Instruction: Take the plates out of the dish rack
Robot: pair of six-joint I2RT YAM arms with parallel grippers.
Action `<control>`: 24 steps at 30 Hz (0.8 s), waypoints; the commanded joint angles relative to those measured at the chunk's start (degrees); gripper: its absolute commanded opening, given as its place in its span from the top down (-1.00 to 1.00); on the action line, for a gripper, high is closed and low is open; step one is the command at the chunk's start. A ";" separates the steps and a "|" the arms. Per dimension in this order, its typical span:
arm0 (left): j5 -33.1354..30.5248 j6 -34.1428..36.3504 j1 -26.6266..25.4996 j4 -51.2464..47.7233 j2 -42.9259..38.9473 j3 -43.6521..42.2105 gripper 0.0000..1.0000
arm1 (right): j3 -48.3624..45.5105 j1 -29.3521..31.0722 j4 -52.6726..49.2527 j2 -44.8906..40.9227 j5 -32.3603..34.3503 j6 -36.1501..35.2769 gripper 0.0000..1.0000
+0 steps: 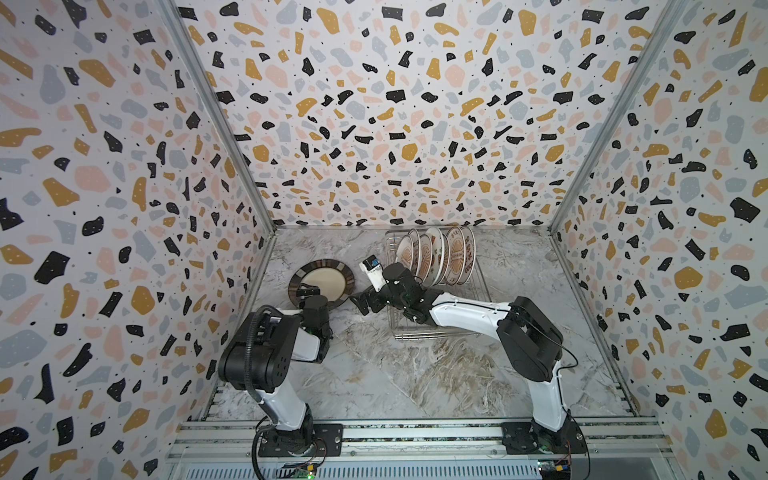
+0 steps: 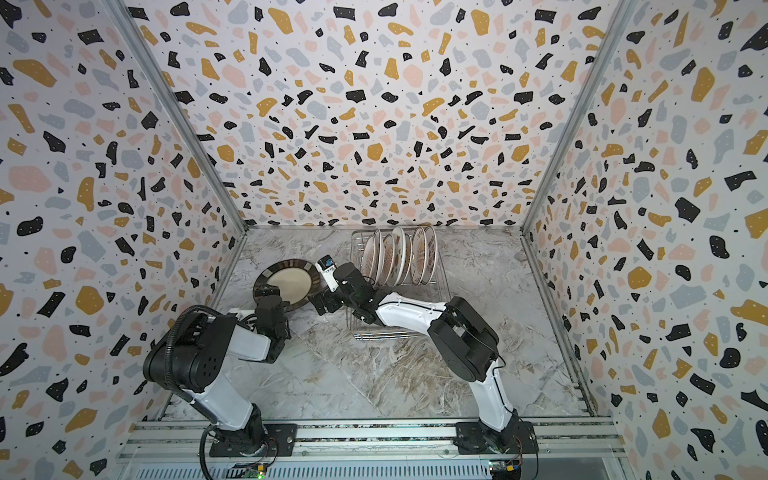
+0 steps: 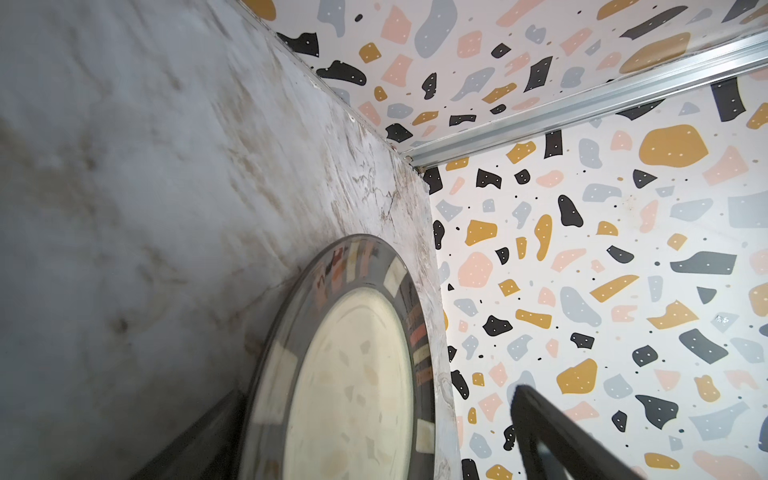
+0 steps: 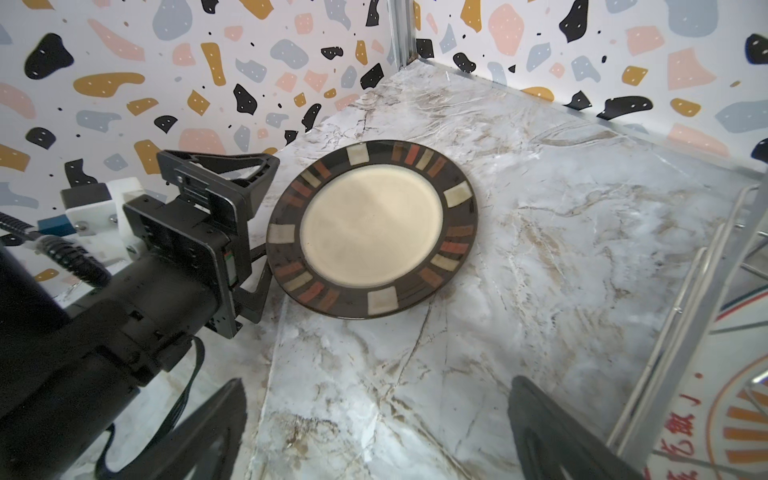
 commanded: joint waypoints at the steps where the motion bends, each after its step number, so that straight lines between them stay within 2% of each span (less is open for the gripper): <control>1: 1.01 -0.83 0.41 1.61 -3.38 -2.14 -1.00 | -1.94 1.36 0.39 -6.32 2.66 -0.61 -0.98; 3: 2.44 -1.02 0.41 1.75 -5.43 -3.74 -1.00 | -3.76 1.97 1.45 -8.45 4.04 -0.42 -0.98; 6: 1.27 -1.11 0.41 -0.08 -8.97 -5.68 -1.00 | -6.60 3.05 2.30 -12.23 8.86 0.28 -0.98; 9: 1.06 -3.24 0.49 -9.57 -12.73 -4.86 -1.00 | -10.09 3.77 3.45 -16.21 11.88 1.19 -0.97; 11: 2.87 -1.07 0.59 -12.59 -14.59 -3.89 -1.00 | -12.41 3.85 4.29 -18.72 14.39 3.05 -0.98; 16: 5.51 -1.04 0.59 -19.51 -19.73 -3.14 -1.00 | -17.79 3.84 1.80 -26.62 26.65 8.48 -0.98; 19: 7.71 -0.23 0.55 -27.00 -22.69 -0.66 -1.00 | -20.50 3.59 -0.04 -31.75 30.66 7.06 -0.97; 22: 8.65 0.34 -0.01 -29.03 -25.79 -0.82 -1.00 | -24.81 0.91 2.76 -36.10 28.29 4.40 -0.97; 24: 8.87 0.39 -0.41 -28.70 -27.85 -1.78 -1.00 | -27.44 -2.53 4.80 -38.44 25.34 6.80 -0.98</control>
